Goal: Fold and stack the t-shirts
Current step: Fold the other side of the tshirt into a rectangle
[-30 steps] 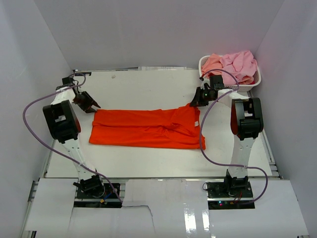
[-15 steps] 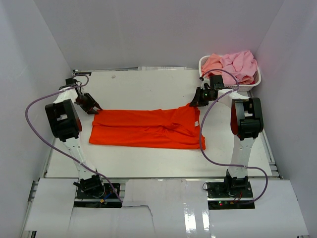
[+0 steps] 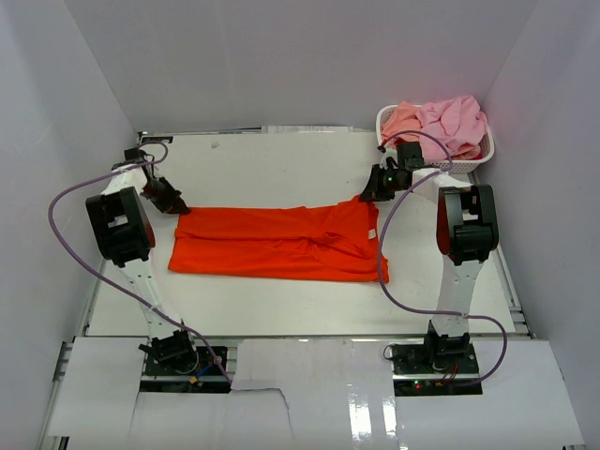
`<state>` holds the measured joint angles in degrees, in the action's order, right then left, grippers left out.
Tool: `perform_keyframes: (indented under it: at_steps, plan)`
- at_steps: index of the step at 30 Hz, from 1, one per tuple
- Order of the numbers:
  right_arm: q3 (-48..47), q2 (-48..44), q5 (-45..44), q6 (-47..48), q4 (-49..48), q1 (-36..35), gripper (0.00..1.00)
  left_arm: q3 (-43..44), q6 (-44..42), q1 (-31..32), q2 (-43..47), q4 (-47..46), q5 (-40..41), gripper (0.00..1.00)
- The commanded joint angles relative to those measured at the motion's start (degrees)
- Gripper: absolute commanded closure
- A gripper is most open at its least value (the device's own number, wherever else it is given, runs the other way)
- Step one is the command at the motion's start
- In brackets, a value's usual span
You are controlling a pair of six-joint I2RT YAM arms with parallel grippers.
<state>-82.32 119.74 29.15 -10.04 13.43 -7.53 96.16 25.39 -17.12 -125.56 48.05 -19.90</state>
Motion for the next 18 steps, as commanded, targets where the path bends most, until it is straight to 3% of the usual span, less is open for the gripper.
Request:
perform_keyframes:
  at_steps: [1,5,7,10,13,16,18]
  plan:
    - [-1.6,-0.2,1.1,0.7,-0.4,-0.2,0.92,1.4,-0.5,0.0,-1.3,-0.1,1.5,0.82]
    - [-1.5,-0.2,1.1,0.7,-0.4,-0.2,0.92,1.9,-0.1,0.0,-2.2,-0.3,1.4,0.90]
    - [-1.3,-0.3,1.2,0.8,-0.5,-0.2,0.92,2.6,0.1,0.0,-2.8,-0.3,1.3,1.00]
    - [-1.3,-0.3,1.2,0.8,-0.5,-0.2,0.92,3.2,0.4,0.0,-3.6,-0.3,1.0,1.00]
    - [-1.5,-0.2,1.1,0.9,-0.3,-0.2,0.92,2.9,0.5,0.0,-3.3,-0.3,0.6,0.71]
    - [-1.7,-0.2,1.2,0.9,-0.3,-0.2,0.92,2.7,0.5,0.0,-2.6,-0.2,2.1,0.57]
    - [-1.8,0.0,1.2,0.9,-0.2,-0.2,0.92,2.8,0.4,0.0,-2.4,-0.2,2.3,0.56]
